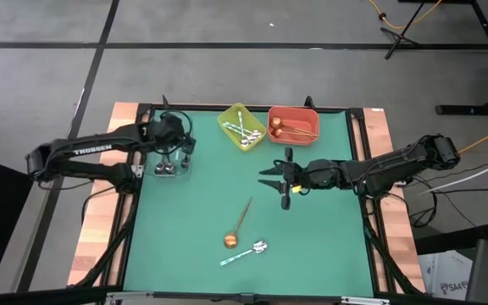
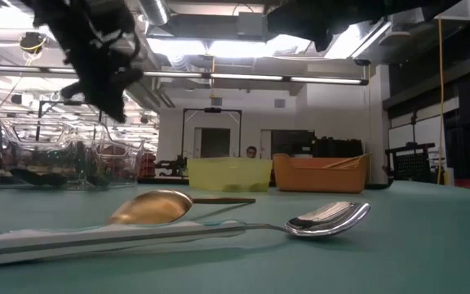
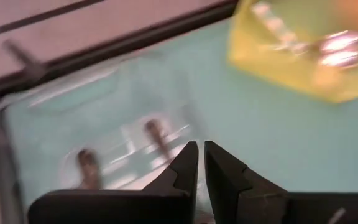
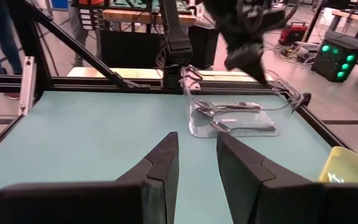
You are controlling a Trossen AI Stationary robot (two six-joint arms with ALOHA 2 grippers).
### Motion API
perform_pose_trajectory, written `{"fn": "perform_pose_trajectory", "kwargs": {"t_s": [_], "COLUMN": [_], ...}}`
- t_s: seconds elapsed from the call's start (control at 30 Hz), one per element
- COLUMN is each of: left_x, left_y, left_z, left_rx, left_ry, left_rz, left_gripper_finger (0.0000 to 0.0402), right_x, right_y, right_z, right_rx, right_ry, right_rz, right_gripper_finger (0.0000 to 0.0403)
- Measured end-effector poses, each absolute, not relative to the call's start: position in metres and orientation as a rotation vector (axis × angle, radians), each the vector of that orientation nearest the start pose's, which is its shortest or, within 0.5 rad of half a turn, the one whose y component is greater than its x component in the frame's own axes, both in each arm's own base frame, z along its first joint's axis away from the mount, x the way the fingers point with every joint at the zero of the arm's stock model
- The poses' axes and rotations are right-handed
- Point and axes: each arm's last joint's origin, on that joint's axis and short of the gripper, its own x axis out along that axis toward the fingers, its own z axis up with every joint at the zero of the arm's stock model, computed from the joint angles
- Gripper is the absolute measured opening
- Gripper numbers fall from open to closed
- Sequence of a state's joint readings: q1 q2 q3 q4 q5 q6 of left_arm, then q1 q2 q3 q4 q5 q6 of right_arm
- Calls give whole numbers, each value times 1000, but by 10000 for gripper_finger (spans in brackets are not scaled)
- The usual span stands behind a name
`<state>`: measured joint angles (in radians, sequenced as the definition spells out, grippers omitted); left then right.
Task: Sort silverware by color (type)
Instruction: Put the gold spoon into the orange bin
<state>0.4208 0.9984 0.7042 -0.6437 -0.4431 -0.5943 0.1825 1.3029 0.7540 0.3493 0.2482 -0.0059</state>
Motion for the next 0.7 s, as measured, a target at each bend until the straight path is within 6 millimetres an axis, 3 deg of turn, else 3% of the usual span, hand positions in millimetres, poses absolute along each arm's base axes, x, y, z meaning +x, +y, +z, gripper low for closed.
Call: {"fn": "perform_pose_trajectory", "kwargs": {"t_s": [0.17,0.3,0.7], "left_x": [178,193,212], "left_y": [69,45,-31], "left_z": [268,282,296], "left_rx": [-483,-450,-366], "left_ry": [593,487,296], "left_rz": [923,790,545], "left_gripper_finger": [22,22,22], "right_x": [281,282,287], "right_y": [47,48,52], "right_z": [264,266,266], "right_rx": [-39,-31,-19], "right_ry": [176,155,115], "right_rz": [-2,48,150], "right_gripper_finger": [99,99,99]}}
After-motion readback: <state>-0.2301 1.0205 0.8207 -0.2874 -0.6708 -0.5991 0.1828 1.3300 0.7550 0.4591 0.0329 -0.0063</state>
